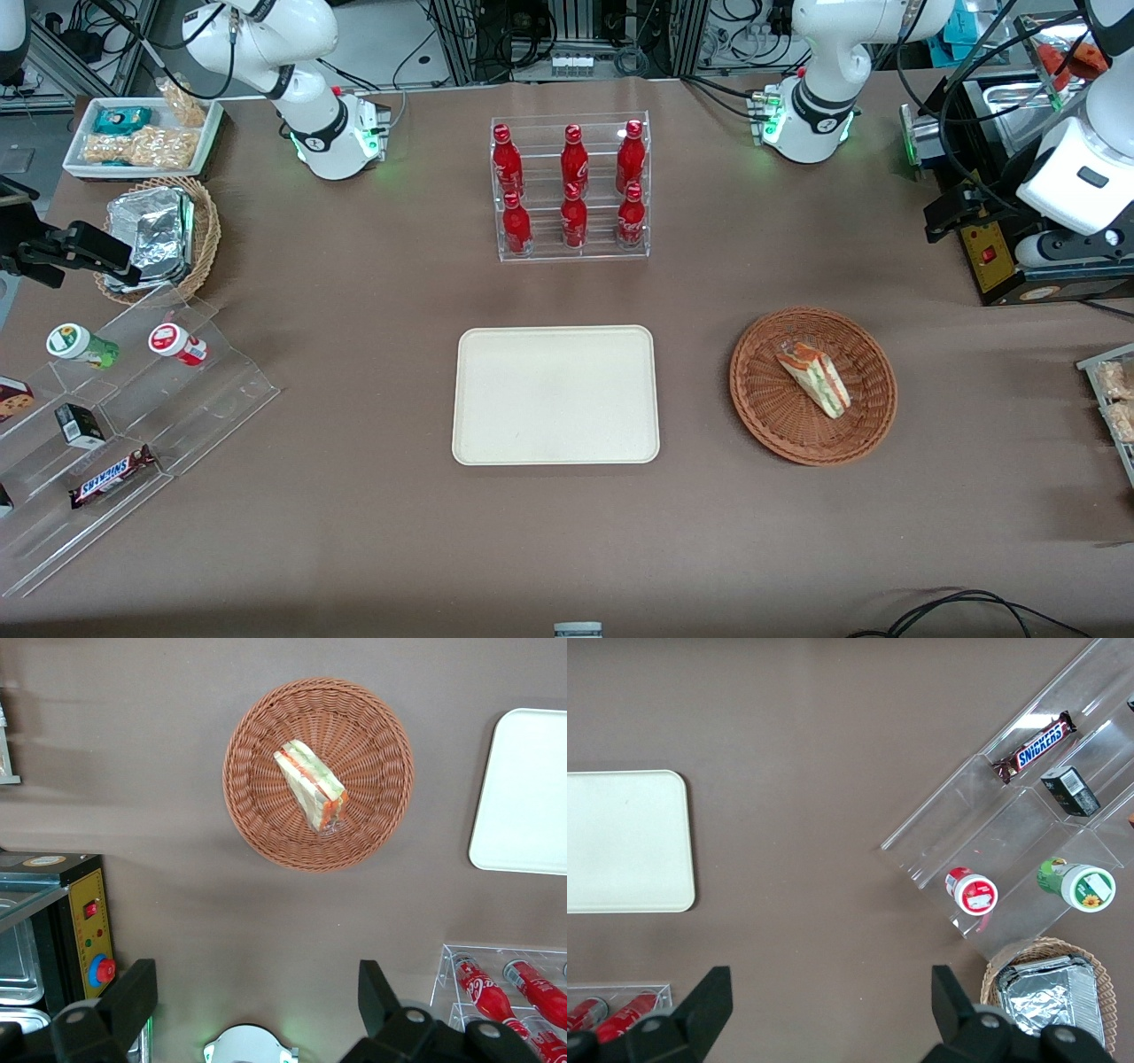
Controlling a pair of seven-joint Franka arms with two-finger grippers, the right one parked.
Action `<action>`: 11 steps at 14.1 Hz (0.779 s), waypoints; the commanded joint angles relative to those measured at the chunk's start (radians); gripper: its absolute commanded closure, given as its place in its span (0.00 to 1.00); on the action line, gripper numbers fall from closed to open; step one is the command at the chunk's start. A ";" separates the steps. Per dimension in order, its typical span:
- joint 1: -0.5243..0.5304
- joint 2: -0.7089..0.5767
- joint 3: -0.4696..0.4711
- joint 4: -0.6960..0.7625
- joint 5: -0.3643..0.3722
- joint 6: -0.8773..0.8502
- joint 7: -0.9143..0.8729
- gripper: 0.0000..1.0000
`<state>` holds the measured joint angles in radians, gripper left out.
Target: Place sandwich from basket to tray
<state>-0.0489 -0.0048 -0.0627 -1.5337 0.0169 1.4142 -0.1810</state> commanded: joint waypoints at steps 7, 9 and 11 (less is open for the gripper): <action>-0.012 0.022 0.006 0.034 -0.017 -0.012 0.000 0.00; -0.014 0.028 0.006 0.029 -0.015 -0.003 0.000 0.00; -0.014 0.026 0.006 0.018 -0.015 -0.001 0.000 0.00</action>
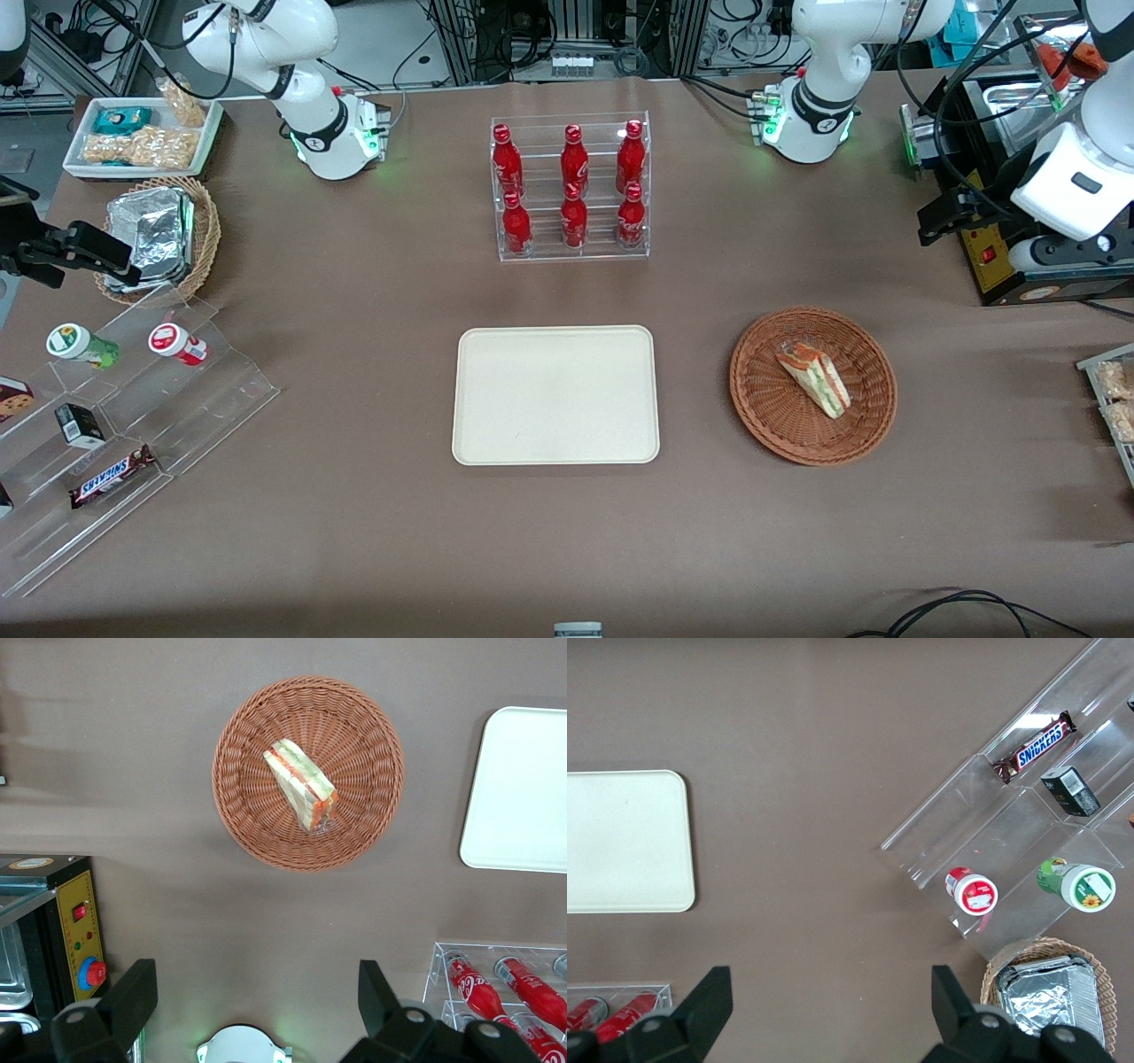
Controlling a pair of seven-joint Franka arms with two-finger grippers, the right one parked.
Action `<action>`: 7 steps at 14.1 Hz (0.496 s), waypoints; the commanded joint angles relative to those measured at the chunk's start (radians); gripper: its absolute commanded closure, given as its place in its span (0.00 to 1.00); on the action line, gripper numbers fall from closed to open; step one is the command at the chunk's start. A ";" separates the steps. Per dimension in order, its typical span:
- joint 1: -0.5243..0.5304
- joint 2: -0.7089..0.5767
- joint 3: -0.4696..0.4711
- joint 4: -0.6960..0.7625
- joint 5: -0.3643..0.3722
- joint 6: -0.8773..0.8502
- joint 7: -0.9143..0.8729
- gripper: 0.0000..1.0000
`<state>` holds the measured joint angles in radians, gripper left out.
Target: Place sandwich from basket to tray
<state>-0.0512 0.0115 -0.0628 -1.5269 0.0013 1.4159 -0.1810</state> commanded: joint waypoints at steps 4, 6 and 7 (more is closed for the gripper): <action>-0.012 0.013 0.004 -0.045 -0.006 0.033 -0.003 0.00; -0.015 0.018 0.003 -0.160 -0.003 0.149 -0.005 0.00; -0.028 0.018 0.003 -0.223 0.002 0.222 -0.008 0.00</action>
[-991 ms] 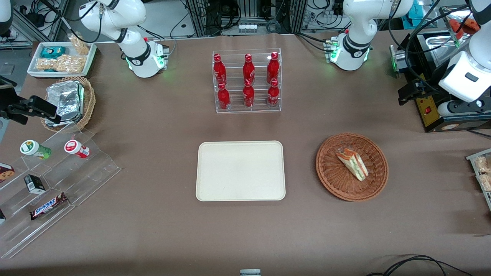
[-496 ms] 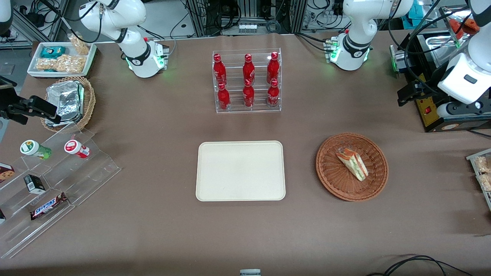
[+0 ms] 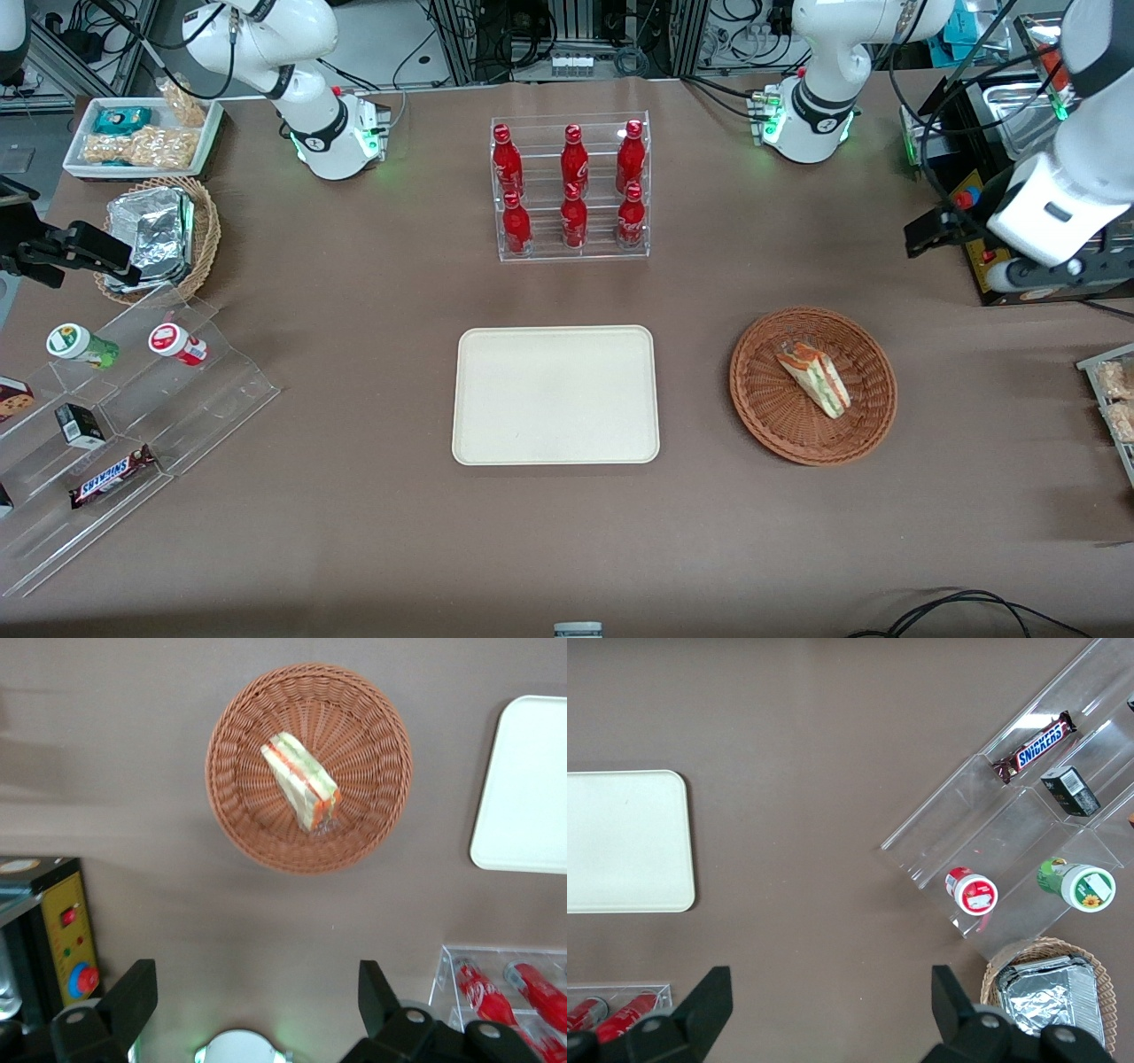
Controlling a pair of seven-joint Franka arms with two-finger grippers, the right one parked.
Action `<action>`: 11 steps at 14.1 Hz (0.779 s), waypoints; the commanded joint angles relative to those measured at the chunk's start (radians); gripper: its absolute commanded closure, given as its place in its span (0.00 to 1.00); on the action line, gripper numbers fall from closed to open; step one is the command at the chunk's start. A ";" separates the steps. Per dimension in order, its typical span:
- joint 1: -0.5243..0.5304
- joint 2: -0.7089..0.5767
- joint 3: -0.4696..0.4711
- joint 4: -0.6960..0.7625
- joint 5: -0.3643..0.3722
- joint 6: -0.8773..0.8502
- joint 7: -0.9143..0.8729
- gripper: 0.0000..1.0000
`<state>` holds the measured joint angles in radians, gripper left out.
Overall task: Place sandwich from basket to tray
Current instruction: 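Move the open left gripper down over the sandwich in the wicker basket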
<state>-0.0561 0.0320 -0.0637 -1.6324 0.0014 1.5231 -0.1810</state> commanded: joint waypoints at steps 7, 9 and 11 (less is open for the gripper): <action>-0.037 0.052 0.004 -0.464 0.005 0.630 -0.214 0.00; -0.039 0.052 0.004 -0.520 0.005 0.722 -0.345 0.00; -0.039 0.065 0.004 -0.537 0.005 0.773 -0.472 0.00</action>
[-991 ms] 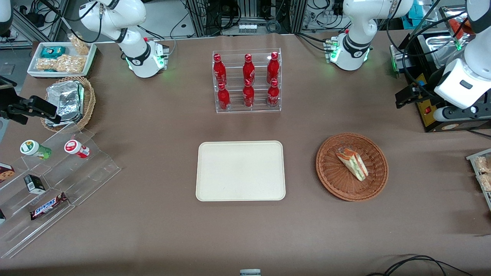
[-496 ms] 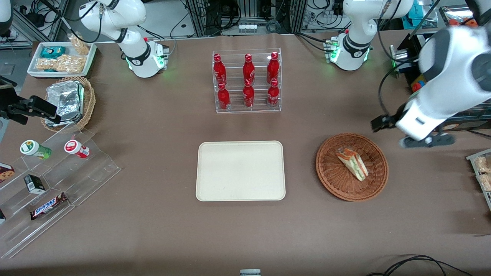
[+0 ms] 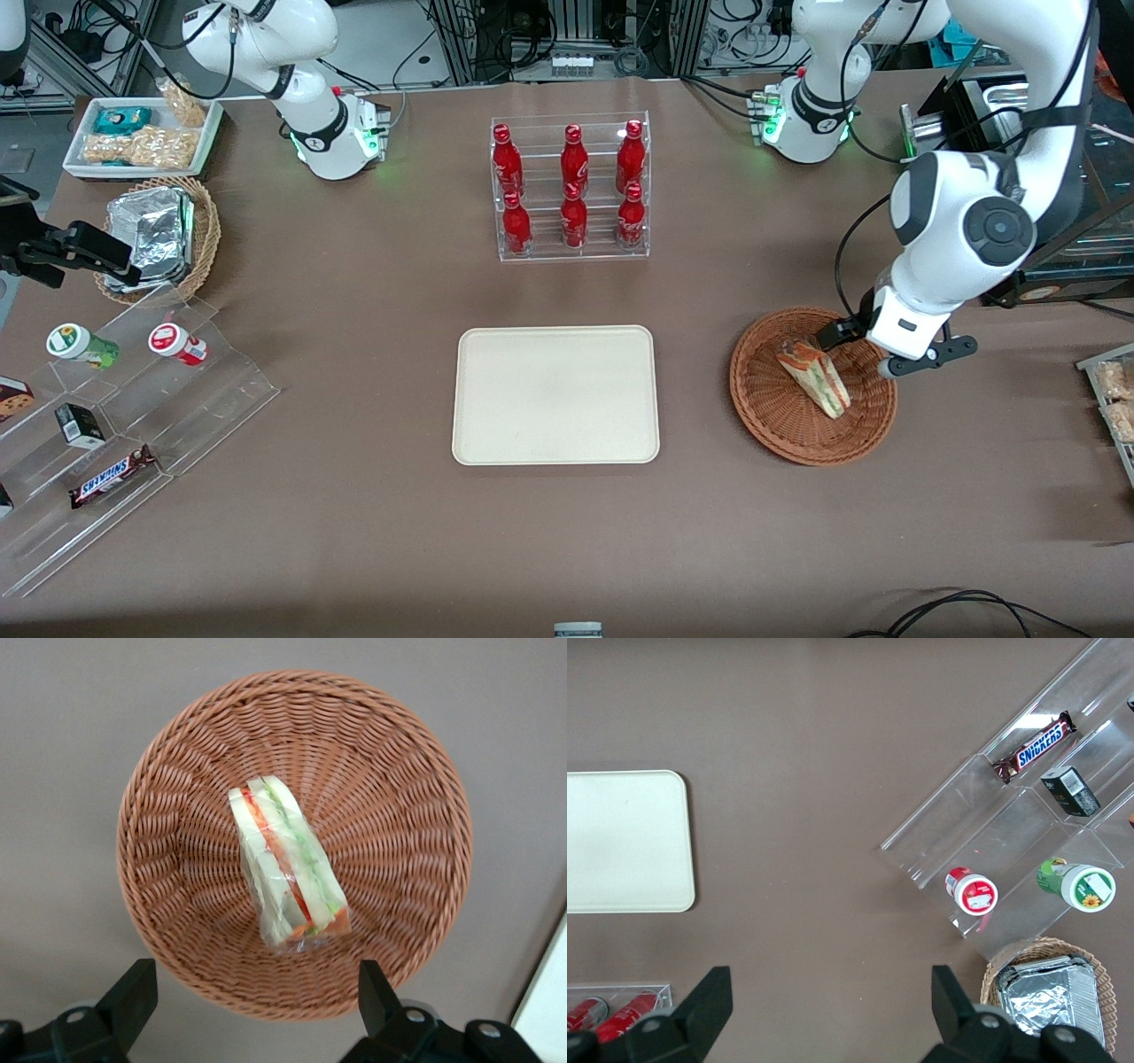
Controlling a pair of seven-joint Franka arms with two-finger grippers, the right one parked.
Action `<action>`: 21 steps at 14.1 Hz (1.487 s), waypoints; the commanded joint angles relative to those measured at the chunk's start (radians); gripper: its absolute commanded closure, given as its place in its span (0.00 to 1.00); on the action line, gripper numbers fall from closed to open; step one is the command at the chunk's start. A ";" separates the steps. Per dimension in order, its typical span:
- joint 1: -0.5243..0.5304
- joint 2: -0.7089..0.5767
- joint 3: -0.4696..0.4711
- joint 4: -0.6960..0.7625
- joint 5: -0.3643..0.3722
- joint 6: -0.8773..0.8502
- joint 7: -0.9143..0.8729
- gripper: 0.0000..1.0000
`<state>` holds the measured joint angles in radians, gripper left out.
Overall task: Place sandwich from basket to tray
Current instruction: 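Move the open left gripper down over the sandwich in the wicker basket, then close the left gripper on the wrapped sandwich and lift it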
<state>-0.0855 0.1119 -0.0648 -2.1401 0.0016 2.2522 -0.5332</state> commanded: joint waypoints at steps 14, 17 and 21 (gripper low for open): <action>-0.042 0.232 0.008 0.089 0.031 0.075 -0.541 0.44; -0.040 0.229 0.010 0.089 0.032 0.069 -0.530 0.90; -0.046 0.207 0.008 0.204 0.032 -0.153 -0.521 0.92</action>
<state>-0.1242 0.3372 -0.0584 -2.0317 0.0180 2.2514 -1.0503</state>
